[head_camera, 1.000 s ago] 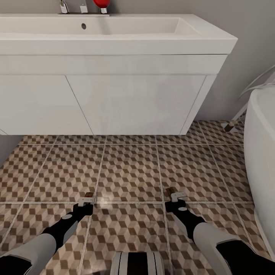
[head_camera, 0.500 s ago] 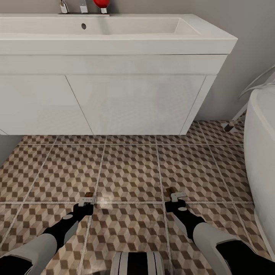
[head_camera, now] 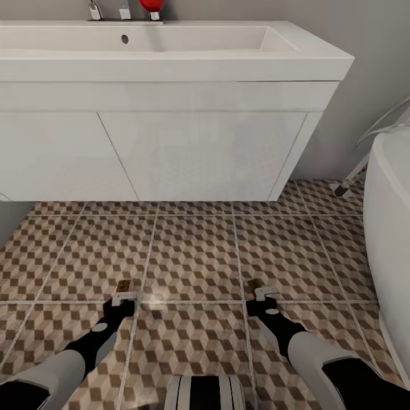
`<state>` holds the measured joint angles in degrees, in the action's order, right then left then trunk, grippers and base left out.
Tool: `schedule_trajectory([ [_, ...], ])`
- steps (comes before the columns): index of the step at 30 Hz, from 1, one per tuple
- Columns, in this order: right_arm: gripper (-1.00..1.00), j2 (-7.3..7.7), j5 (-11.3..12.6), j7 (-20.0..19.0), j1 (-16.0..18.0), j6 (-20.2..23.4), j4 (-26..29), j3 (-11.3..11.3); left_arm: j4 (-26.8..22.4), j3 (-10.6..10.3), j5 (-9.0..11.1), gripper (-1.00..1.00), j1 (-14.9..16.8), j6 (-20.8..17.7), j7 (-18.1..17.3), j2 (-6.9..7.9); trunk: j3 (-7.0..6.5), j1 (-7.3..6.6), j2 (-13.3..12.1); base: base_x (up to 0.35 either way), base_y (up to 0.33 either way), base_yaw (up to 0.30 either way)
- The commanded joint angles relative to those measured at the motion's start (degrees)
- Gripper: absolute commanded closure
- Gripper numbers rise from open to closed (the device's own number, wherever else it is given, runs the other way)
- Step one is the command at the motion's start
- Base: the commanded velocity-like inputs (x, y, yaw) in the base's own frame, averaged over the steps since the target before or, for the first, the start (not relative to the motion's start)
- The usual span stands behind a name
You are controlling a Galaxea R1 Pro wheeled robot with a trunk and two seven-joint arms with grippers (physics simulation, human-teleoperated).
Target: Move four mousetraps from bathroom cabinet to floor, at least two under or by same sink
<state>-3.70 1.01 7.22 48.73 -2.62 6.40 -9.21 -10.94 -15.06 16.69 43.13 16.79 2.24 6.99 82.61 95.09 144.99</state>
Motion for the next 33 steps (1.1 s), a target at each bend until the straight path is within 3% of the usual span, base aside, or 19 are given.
schedule_trajectory([
  [1,1.00,0.03,0.2,0.2,0.0,-0.2,-0.1,-0.4,0.6,-0.5,0.1,1.00,0.0,0.7,1.7,-0.02,0.03,-0.01,0.0,0.000,0.000,0.000],
  [3,1.00,0.06,0.2,0.2,0.0,-0.2,-0.1,-0.4,1.6,-0.6,-0.1,1.00,0.0,1.1,2.2,-0.07,0.03,-0.01,0.0,0.000,0.000,0.000],
  [6,1.00,0.04,0.2,0.2,0.0,-0.2,-0.1,-0.4,2.7,-0.6,0.1,1.00,0.0,0.9,0.3,-0.63,0.03,-0.01,0.0,0.000,0.000,0.000],
  [8,1.00,-0.02,0.2,0.2,0.0,-0.3,-0.1,-0.4,3.4,-0.5,0.3,1.00,0.0,-0.8,-1.2,-1.37,0.03,-0.01,0.0,0.000,0.000,0.000],
  [10,1.00,0.01,0.2,0.2,0.0,-0.3,-0.1,-0.2,3.8,-0.8,0.0,1.00,0.0,-5.1,-2.1,-2.39,0.03,-0.01,0.0,0.000,0.000,0.000],
  [14,1.00,0.11,0.2,0.2,0.0,-0.3,-0.1,0.0,3.4,-1.1,-0.4,1.00,0.0,-8.0,-2.6,-3.06,0.03,-0.01,0.0,0.000,0.000,0.000],
  [22,1.00,0.09,0.2,0.2,0.0,-0.4,-0.1,0.1,3.1,-1.1,-0.4,1.00,0.0,-4.2,-2.8,-3.29,0.03,-0.01,0.0,0.000,0.000,0.000],
  [33,1.00,0.10,0.2,0.3,0.0,-0.5,-0.1,0.1,2.2,-1.0,-0.4,1.00,0.0,-4.0,-3.3,-3.12,0.03,-0.01,0.0,0.000,0.000,0.000],
])
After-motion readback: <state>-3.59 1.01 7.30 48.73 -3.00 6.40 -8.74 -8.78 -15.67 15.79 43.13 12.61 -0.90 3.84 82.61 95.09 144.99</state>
